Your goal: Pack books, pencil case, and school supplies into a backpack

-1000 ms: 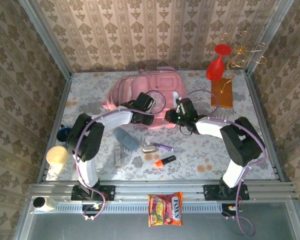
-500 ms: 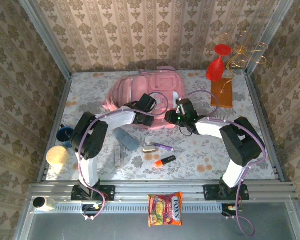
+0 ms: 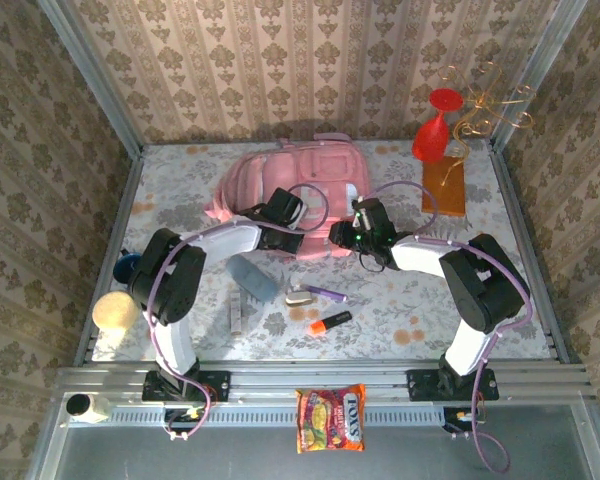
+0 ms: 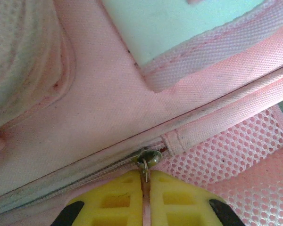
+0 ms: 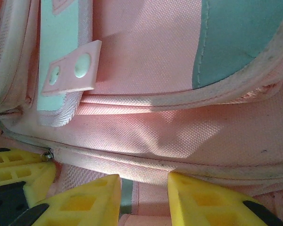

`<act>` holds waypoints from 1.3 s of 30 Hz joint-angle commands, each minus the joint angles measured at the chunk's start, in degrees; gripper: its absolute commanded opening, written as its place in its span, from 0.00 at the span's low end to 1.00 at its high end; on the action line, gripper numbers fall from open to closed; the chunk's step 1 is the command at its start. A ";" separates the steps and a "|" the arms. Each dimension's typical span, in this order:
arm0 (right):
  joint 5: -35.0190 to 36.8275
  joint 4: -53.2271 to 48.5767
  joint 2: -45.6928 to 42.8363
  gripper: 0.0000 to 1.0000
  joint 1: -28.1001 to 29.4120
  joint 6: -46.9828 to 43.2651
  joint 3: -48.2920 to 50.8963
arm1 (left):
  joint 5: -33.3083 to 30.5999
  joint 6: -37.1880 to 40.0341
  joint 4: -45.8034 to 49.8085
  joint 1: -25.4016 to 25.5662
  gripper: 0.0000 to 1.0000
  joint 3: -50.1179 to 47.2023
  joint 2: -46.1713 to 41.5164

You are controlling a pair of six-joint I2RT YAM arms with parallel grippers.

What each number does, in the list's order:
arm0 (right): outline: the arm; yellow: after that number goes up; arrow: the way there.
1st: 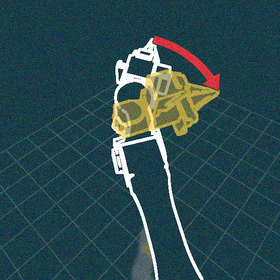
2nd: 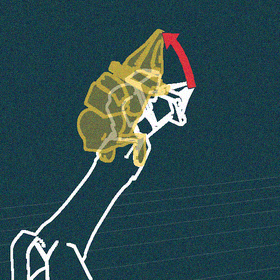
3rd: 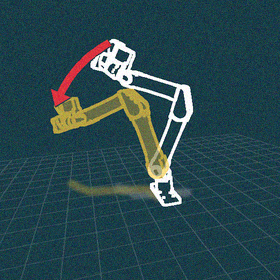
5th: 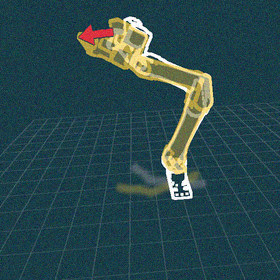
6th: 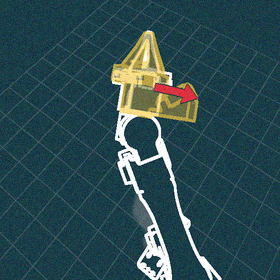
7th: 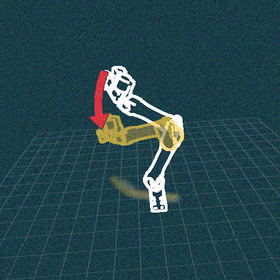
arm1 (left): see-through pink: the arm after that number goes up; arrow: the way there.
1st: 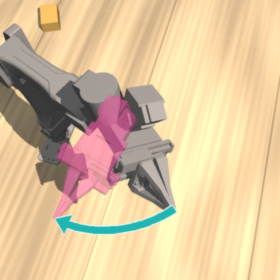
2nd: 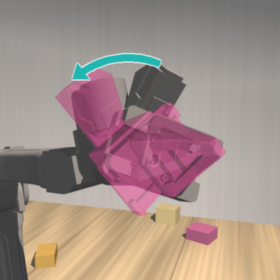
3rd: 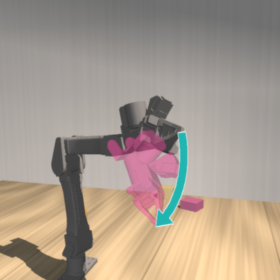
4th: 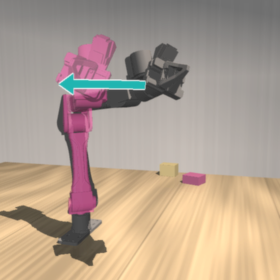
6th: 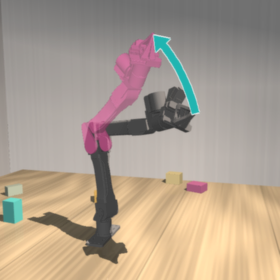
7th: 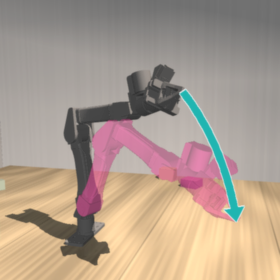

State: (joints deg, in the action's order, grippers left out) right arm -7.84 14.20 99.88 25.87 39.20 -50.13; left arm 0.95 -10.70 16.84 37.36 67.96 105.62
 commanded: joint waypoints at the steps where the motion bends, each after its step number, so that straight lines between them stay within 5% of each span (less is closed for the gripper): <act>1: 1.31 -3.30 1.45 0.35 -0.82 0.11 1.98 | 3.59 -0.75 1.70 -0.89 0.10 -1.94 -0.83; 22: 0.87 -2.82 2.70 0.37 -0.99 0.53 1.71 | -8.30 1.05 3.75 1.04 0.25 -1.63 5.33; 32: 1.32 -3.73 2.40 0.37 -1.30 0.09 1.63 | -12.91 1.25 0.59 1.12 0.07 -3.27 4.61; 39: 5.07 -7.82 1.63 0.37 -1.81 0.39 0.86 | -7.66 2.61 -3.14 0.61 0.00 -5.12 -0.92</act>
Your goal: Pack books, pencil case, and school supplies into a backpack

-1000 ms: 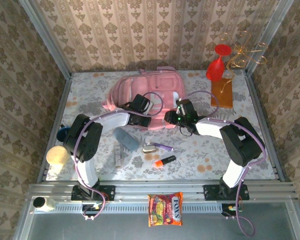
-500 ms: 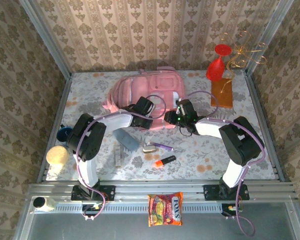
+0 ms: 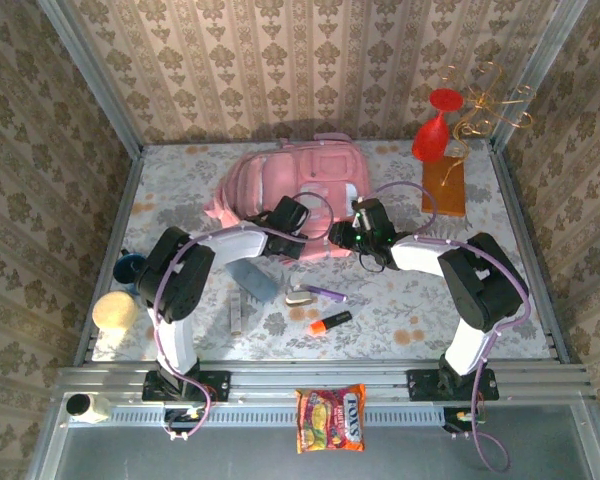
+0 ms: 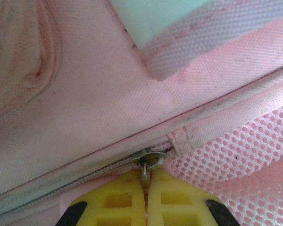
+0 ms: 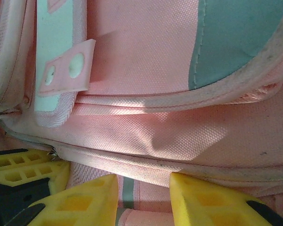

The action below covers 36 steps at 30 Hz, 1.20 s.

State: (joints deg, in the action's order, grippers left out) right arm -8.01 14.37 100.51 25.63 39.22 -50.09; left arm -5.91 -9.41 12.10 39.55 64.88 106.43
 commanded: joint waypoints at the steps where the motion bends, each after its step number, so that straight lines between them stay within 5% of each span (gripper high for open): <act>1: 6.25 -9.52 1.13 0.37 -1.63 0.48 0.23 | -0.47 1.83 1.53 -1.66 0.00 -2.29 -2.49; 12: 14.72 -19.09 3.54 0.35 -3.38 1.59 -3.26 | -7.36 7.01 8.27 -4.18 0.00 -1.36 -5.25; 20: 17.06 -21.91 3.91 0.34 -3.90 0.51 -4.73 | -2.19 5.15 11.06 -6.89 0.00 -0.55 -6.85; 29: 17.16 -22.87 3.85 0.34 -5.19 -1.84 -5.88 | -11.64 4.56 13.81 -10.42 0.00 -1.14 -6.53; 36: 12.65 -24.54 1.92 0.40 -5.57 -10.70 -11.21 | 2.02 3.24 12.25 -9.92 0.00 -0.68 -7.90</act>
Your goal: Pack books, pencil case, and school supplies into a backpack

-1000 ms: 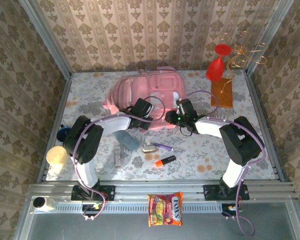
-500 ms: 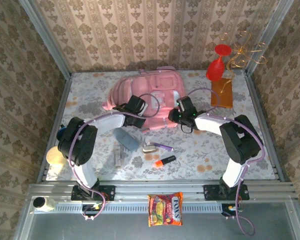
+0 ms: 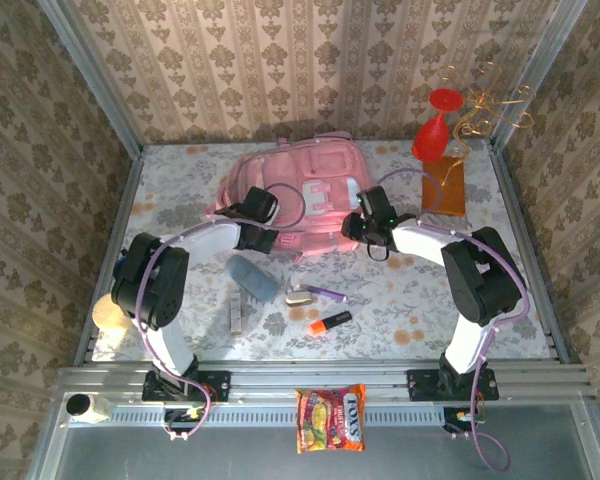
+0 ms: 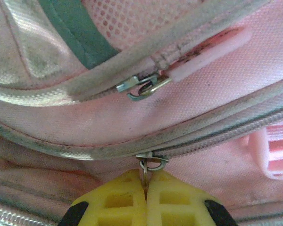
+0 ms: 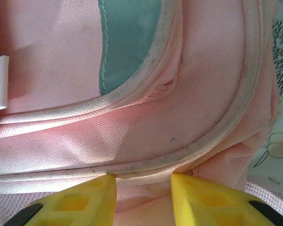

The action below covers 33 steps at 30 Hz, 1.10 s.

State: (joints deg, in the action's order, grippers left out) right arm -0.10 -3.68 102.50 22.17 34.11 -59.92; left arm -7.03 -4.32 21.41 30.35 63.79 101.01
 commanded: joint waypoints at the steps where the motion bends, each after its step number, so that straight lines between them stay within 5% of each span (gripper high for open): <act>1: 3.54 -6.80 -0.99 0.41 -2.11 -6.52 -1.74 | 4.42 -2.37 2.45 -0.41 0.00 0.44 -2.73; 10: -7.19 -8.64 -8.93 0.61 3.33 1.23 2.55 | 9.29 -5.22 0.48 0.68 0.00 1.42 -3.02; 15: -10.15 1.23 -8.27 0.76 7.27 14.60 7.90 | 9.58 -4.98 0.99 1.37 0.00 2.45 -2.67; 22: -10.04 18.02 -1.48 0.77 9.42 27.62 9.63 | 9.31 -4.81 1.12 2.07 0.00 2.06 -3.01; 27: -6.92 22.22 3.00 0.63 9.29 30.11 7.76 | 8.42 -4.28 1.45 2.34 0.00 1.69 -3.61; 33: -1.50 20.70 1.26 0.11 8.26 27.40 9.12 | -0.41 -1.24 5.78 2.65 0.00 3.58 -4.68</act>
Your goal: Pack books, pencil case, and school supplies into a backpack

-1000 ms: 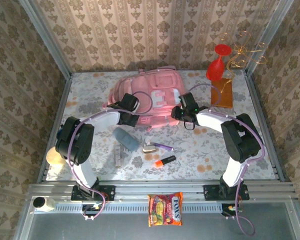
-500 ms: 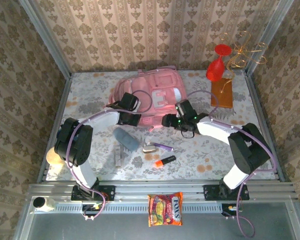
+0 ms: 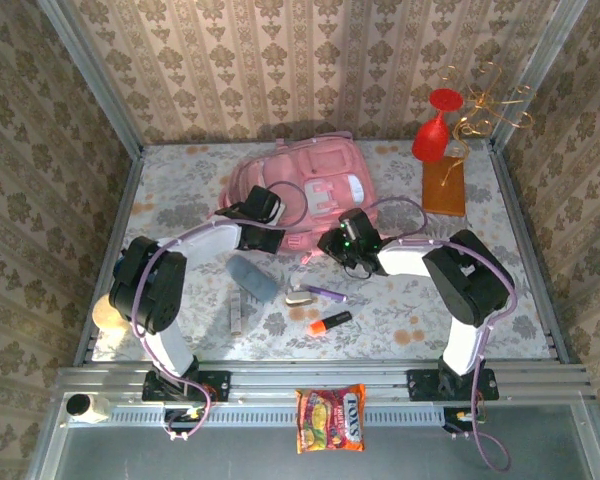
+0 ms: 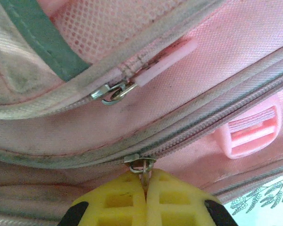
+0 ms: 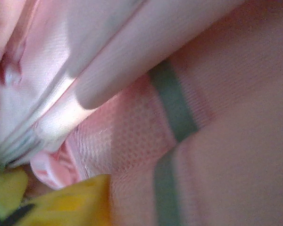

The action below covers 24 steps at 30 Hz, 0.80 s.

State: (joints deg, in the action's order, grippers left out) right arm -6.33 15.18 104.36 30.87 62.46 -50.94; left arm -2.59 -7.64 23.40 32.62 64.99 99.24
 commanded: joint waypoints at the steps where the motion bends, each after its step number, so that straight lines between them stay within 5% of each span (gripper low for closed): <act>1: 5.35 0.24 -1.20 0.08 -0.67 -2.08 0.10 | -6.52 2.63 4.32 0.43 0.00 2.66 -3.13; 10: 7.82 -9.29 -7.78 0.00 -3.68 -14.02 3.34 | -15.11 5.42 8.12 -1.74 0.00 5.68 -2.82; 24: -7.92 -17.62 -7.20 0.00 -14.59 -32.70 -2.08 | -16.13 6.41 11.36 -4.75 0.00 6.55 -1.49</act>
State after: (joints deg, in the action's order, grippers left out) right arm -15.53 5.54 95.85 19.33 38.65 -49.67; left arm -11.40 -1.87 30.17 29.91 70.76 98.41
